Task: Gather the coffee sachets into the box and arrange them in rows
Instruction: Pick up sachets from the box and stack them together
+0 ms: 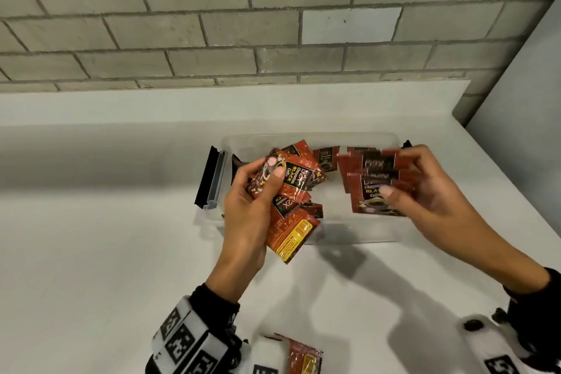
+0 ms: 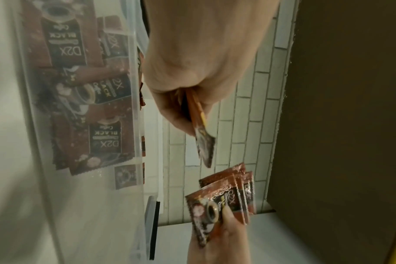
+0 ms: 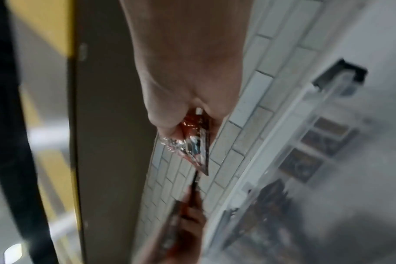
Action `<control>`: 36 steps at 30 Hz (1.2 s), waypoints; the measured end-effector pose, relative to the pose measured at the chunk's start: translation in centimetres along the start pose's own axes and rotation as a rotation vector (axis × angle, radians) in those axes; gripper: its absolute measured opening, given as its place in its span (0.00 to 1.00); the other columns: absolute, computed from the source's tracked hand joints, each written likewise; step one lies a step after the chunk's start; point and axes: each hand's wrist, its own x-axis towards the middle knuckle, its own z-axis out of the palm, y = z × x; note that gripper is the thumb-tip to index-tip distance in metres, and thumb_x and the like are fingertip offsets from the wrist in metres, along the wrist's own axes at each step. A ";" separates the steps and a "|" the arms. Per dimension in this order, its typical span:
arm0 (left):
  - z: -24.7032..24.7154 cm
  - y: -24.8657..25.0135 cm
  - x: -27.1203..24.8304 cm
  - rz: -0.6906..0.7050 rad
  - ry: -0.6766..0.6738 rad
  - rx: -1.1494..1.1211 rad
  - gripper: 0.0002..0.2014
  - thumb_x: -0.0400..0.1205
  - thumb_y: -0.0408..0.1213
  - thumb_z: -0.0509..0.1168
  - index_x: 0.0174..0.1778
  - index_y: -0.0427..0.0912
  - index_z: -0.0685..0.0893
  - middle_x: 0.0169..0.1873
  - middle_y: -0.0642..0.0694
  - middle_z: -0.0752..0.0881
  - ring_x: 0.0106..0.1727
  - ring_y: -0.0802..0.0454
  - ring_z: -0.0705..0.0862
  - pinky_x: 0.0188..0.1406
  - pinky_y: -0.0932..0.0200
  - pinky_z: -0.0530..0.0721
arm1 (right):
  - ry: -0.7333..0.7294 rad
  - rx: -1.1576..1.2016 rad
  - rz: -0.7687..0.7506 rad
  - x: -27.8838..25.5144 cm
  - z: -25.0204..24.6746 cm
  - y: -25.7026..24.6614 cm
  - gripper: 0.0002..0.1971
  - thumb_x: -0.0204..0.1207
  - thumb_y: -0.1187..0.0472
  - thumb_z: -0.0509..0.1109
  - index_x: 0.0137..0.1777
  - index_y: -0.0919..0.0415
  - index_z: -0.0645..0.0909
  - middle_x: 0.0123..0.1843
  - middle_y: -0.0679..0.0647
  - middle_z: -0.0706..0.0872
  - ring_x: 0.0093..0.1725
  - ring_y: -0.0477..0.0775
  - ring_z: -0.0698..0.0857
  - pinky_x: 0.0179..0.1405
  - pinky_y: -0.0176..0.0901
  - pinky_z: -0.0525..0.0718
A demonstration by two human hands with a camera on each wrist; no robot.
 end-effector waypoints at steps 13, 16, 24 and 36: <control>2.5 -1.2 -0.8 0.227 -0.032 0.071 0.24 0.73 0.39 0.74 0.64 0.55 0.75 0.59 0.48 0.85 0.60 0.40 0.86 0.58 0.32 0.83 | 0.059 0.519 0.537 2.9 3.0 0.9 0.18 0.79 0.71 0.63 0.67 0.58 0.76 0.60 0.58 0.88 0.61 0.54 0.86 0.56 0.43 0.84; 2.5 -1.4 -1.0 0.219 -0.066 0.073 0.20 0.77 0.46 0.69 0.64 0.57 0.73 0.60 0.47 0.85 0.59 0.40 0.86 0.54 0.33 0.85 | 0.059 0.451 0.523 3.1 3.0 0.6 0.18 0.79 0.71 0.64 0.66 0.58 0.76 0.61 0.60 0.87 0.58 0.53 0.87 0.57 0.41 0.85; 2.0 -1.5 -0.7 0.229 -0.026 0.091 0.12 0.84 0.44 0.62 0.63 0.57 0.75 0.57 0.50 0.85 0.55 0.48 0.88 0.50 0.45 0.89 | 0.091 0.354 0.501 3.2 1.6 0.4 0.17 0.79 0.73 0.64 0.65 0.58 0.76 0.56 0.56 0.90 0.54 0.51 0.89 0.61 0.45 0.83; 2.5 -1.5 -0.9 0.248 -0.036 -0.011 0.18 0.83 0.34 0.64 0.63 0.60 0.73 0.49 0.61 0.86 0.54 0.51 0.87 0.50 0.48 0.88 | -0.012 0.483 0.670 2.9 0.8 0.8 0.17 0.77 0.73 0.64 0.64 0.61 0.79 0.57 0.59 0.89 0.47 0.49 0.88 0.43 0.35 0.88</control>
